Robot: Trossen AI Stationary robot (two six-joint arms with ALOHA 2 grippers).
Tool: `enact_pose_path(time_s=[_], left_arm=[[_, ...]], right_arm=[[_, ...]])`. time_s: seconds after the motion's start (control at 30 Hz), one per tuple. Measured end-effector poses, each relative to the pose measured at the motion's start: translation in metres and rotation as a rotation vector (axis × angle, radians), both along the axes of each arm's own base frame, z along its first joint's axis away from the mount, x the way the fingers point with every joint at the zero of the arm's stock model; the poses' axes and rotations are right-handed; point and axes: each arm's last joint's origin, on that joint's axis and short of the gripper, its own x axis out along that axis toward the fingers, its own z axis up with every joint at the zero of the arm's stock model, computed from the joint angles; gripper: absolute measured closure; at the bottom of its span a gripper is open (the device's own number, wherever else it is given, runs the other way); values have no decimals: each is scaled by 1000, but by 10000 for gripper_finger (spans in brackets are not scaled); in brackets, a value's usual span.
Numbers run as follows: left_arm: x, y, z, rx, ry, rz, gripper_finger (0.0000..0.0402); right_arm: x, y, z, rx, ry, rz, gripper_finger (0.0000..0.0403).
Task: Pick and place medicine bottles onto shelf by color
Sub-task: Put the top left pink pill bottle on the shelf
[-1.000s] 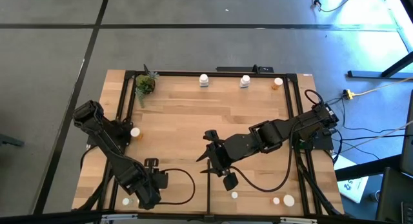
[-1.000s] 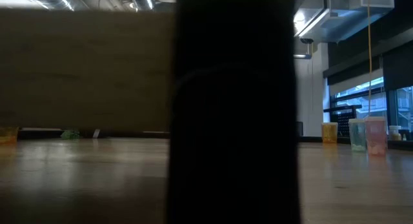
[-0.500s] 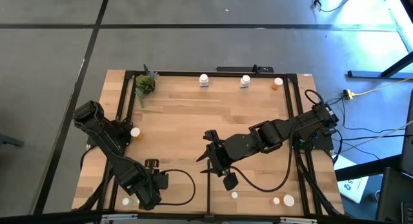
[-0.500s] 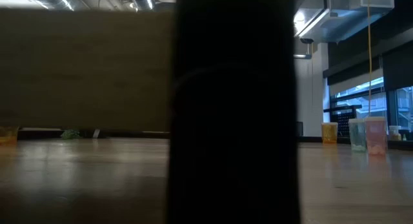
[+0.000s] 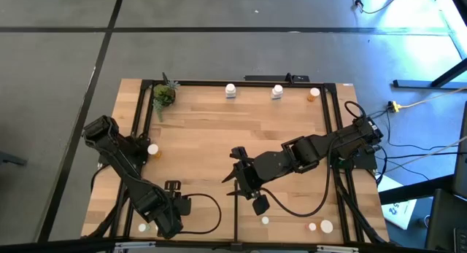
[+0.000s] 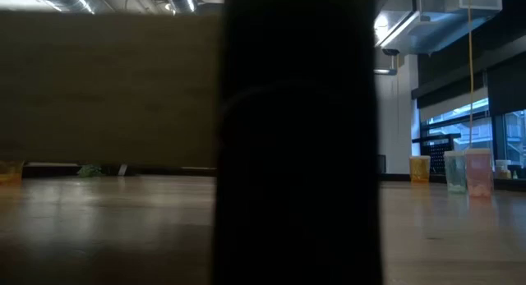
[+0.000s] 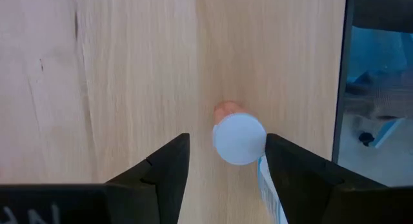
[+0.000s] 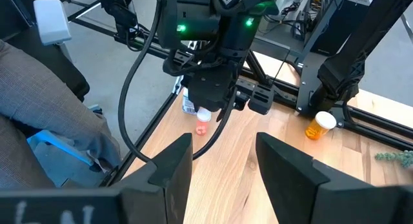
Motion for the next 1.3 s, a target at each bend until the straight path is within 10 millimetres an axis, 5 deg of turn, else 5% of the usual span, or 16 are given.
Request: enact_pose_path(time_s=[1.3], left_arm=[[5, -6, -16, 44, 28, -32, 208]], right_arm=[[0, 0, -1, -3, 5, 0, 230]])
